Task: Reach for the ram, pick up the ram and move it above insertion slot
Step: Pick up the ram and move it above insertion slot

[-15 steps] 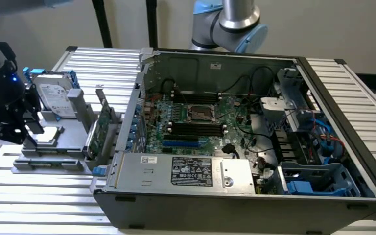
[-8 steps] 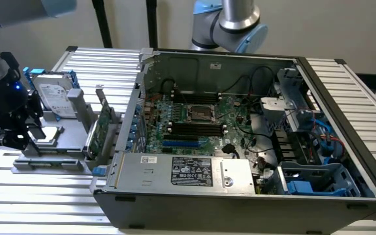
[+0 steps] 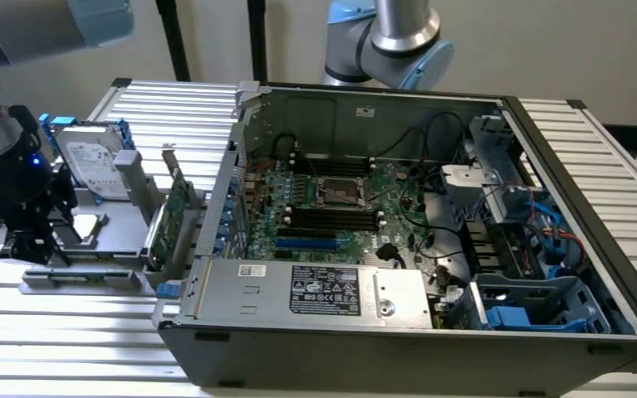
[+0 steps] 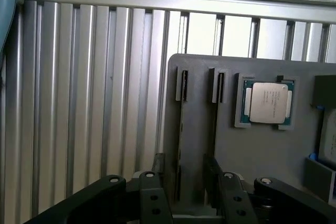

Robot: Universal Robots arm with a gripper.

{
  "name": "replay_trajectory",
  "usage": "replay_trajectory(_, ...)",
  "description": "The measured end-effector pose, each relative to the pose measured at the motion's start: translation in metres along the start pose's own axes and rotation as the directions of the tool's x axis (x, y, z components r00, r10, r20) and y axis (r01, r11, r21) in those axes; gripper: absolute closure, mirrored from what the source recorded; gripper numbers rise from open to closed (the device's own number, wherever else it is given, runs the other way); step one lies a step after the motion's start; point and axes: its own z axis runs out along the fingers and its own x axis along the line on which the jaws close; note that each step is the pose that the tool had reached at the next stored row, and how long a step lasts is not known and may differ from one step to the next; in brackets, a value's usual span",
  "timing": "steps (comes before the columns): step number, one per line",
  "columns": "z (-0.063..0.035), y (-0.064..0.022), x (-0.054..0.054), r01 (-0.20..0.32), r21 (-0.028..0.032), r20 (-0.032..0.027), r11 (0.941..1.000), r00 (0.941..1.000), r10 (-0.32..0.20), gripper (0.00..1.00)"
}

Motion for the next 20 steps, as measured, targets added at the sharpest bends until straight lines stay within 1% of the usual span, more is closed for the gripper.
replay_trajectory(20,0.0363,-0.0002,0.001,0.004,-0.0002,0.0000,1.0000,1.0000,-0.004,0.58)
